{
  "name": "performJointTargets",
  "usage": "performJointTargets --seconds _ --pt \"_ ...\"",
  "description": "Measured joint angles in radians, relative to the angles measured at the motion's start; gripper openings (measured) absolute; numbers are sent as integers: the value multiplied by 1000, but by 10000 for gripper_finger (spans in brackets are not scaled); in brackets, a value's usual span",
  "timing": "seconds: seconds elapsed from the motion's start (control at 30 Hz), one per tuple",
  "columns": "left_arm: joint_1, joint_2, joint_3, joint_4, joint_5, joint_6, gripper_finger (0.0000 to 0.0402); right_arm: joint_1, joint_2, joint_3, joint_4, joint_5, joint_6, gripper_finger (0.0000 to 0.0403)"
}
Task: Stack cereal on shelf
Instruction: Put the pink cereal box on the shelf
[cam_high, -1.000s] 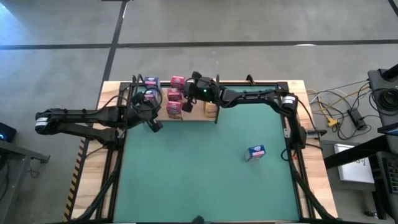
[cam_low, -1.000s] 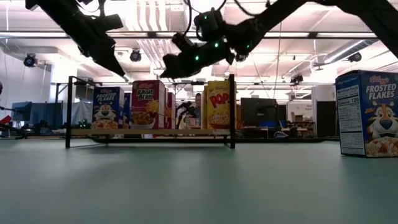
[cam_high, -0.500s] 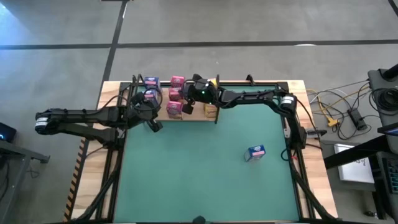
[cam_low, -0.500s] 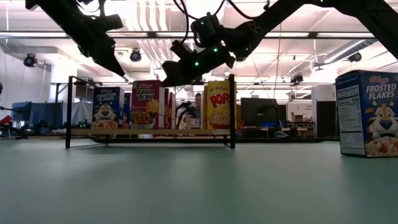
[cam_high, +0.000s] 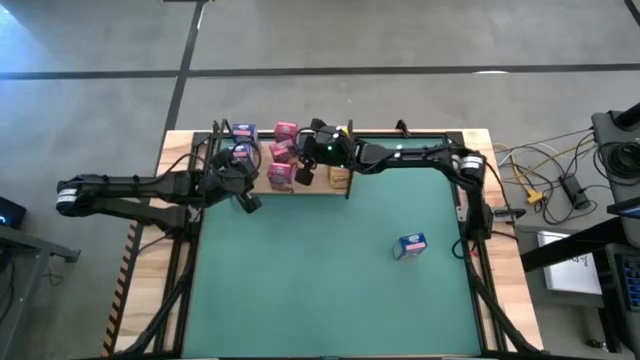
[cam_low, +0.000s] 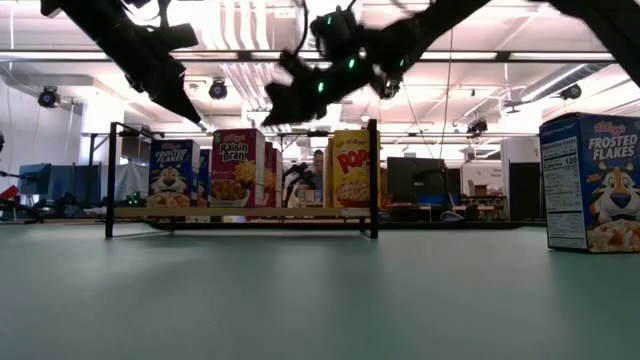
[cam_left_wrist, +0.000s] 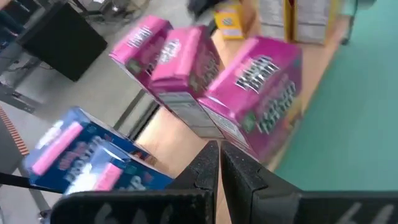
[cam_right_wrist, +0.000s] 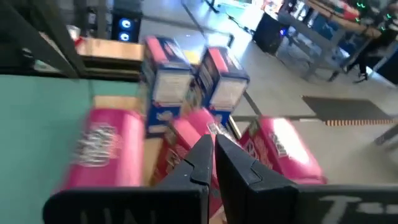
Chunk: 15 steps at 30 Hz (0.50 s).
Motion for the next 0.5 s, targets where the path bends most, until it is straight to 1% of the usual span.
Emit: performJointTargets --seconds 0.13,0.2,0.27,0.33,0.43,0.5 --pt "1 9 -34 -2 121 40 0 29 -84 0 -135 -6 -25 9" --pt "0 19 -47 0 152 56 0 45 -119 -1 -227 -31 -31 9" --pt "3 28 -56 12 142 69 0 64 -151 -3 -303 -81 -28 9" --pt "6 39 -63 37 110 90 0 78 -175 -10 -358 -172 -13 9" --pt "10 50 -69 88 85 126 0 97 -183 -41 -362 -302 27 9" --pt "10 57 -71 121 72 152 0 109 -179 -73 -327 -326 52 9"
